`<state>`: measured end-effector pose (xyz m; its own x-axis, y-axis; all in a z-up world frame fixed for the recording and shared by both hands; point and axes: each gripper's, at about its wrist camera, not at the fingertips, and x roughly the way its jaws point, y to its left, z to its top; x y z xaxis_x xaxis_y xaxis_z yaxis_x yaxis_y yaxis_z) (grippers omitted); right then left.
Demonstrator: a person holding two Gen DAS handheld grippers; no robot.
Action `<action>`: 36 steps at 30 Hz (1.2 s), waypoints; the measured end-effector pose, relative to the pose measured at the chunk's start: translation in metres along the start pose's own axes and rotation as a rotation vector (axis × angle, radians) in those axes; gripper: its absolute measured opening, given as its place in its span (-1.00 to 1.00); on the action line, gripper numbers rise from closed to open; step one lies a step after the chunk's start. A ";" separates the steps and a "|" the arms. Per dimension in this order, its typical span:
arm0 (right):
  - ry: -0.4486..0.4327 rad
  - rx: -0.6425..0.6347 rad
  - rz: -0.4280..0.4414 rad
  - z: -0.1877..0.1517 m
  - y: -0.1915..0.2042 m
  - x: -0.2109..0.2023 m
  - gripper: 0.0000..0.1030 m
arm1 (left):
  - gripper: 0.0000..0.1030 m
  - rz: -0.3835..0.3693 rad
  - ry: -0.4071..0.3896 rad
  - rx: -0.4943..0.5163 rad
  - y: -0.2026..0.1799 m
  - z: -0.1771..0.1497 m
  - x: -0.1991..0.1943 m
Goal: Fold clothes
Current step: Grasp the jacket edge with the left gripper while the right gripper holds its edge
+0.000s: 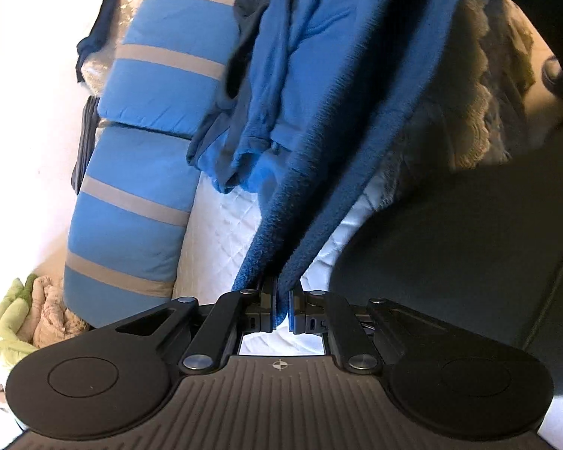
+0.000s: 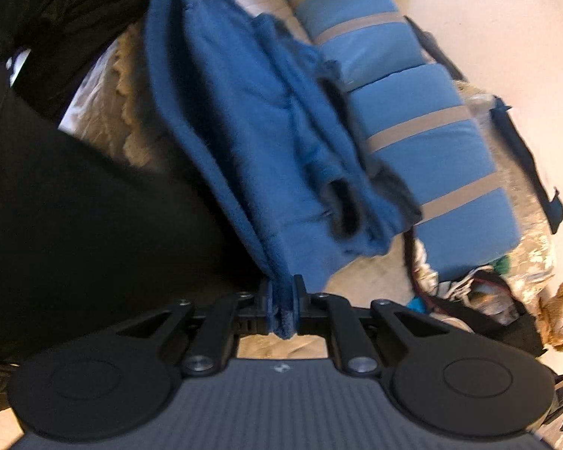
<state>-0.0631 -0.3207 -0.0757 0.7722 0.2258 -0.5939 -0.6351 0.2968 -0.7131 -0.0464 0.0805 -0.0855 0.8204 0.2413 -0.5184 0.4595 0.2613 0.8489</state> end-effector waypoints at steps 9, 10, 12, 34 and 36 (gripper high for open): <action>-0.011 0.010 -0.028 0.000 -0.005 -0.001 -0.82 | -0.90 0.011 -0.006 -0.055 0.017 0.003 -0.008; -0.012 0.009 -0.034 0.000 -0.006 -0.002 -0.82 | -0.90 0.018 -0.009 -0.055 0.020 0.004 -0.010; -0.014 0.013 -0.045 0.001 -0.008 -0.004 -0.82 | -0.90 0.024 -0.011 -0.061 0.022 0.003 -0.011; 0.030 0.043 -0.138 0.003 0.017 0.008 0.42 | 0.32 0.142 -0.035 -0.183 -0.019 -0.005 -0.032; 0.035 0.037 -0.143 0.005 0.018 0.007 0.43 | 0.32 0.180 -0.026 -0.152 -0.016 0.002 -0.031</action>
<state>-0.0692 -0.3092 -0.0912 0.8536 0.1465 -0.4998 -0.5168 0.3583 -0.7775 -0.0786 0.0674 -0.0835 0.8940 0.2727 -0.3556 0.2502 0.3544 0.9010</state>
